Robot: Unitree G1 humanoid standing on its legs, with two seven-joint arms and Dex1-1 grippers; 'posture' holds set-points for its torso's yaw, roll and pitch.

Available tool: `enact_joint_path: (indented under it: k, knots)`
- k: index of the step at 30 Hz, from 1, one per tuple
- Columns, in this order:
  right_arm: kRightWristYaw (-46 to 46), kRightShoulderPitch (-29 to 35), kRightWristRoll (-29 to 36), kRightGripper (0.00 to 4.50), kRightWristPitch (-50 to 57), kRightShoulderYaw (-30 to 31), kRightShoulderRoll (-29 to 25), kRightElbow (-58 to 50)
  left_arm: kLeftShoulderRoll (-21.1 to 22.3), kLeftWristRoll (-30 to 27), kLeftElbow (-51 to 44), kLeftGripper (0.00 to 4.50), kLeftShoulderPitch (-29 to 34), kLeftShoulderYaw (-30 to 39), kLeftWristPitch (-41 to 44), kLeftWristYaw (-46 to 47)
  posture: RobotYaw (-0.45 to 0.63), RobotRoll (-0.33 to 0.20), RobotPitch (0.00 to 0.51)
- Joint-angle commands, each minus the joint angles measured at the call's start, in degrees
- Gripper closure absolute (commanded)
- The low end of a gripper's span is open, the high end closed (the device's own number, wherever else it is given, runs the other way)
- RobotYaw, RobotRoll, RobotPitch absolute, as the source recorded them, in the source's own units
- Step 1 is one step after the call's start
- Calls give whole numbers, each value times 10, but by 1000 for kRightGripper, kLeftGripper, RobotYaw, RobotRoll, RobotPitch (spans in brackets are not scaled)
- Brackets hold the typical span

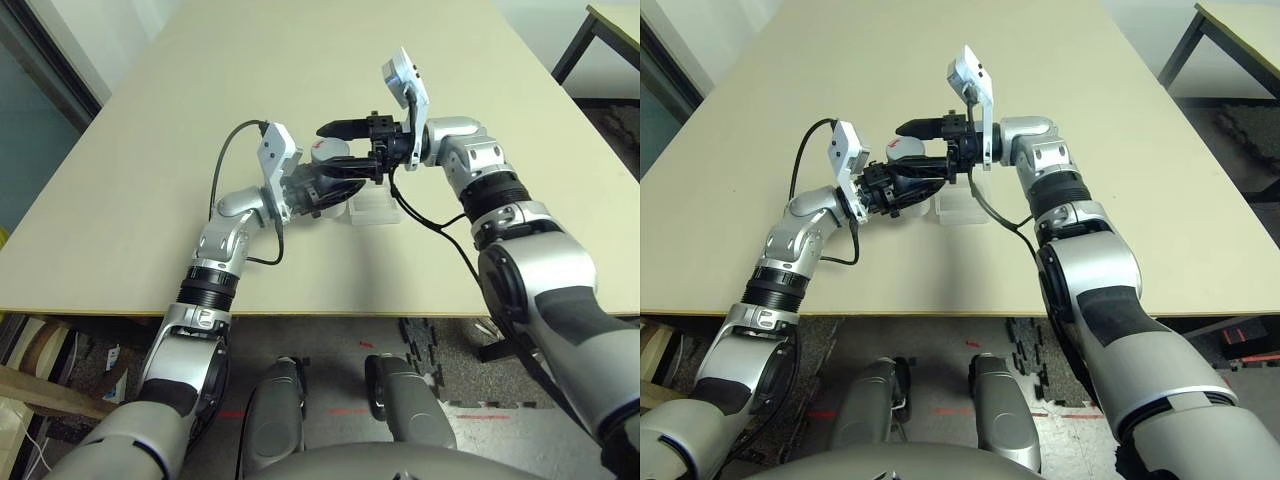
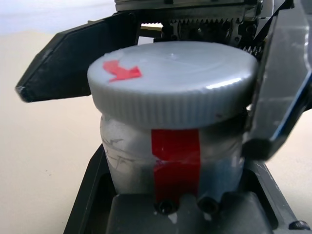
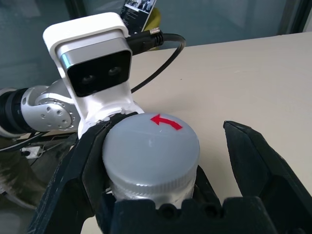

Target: Pour the medicine from the bottle into the box.

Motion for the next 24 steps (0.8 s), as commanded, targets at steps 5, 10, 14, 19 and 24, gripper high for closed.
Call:
enact_joint_path:
  k: [5, 10, 14, 19, 24]
  knots:
    - [-44, -9, -9, 0, -12, -5, -8, 29, -3, 3, -7, 1906, 2, -7, -4, -4, -115, 0, 126]
    - [-46, -15, -10, 0, -13, -11, -32, 42, -1, 4, -8, 1906, 4, -6, -4, -3, -113, 0, 125]
    - [-38, -12, -10, 0, -11, -13, -56, 43, -1, 4, -7, 1906, 4, -6, -4, -2, -114, 0, 124]
    - [-33, -13, -8, 0, -10, -18, -80, 48, -2, 5, -4, 1906, 3, -6, -7, -1, -117, 0, 122]
    - [-5, -18, 1, 0, -2, -23, -109, 51, -4, 6, 2, 1906, 2, -4, -10, -3, -116, 0, 120]
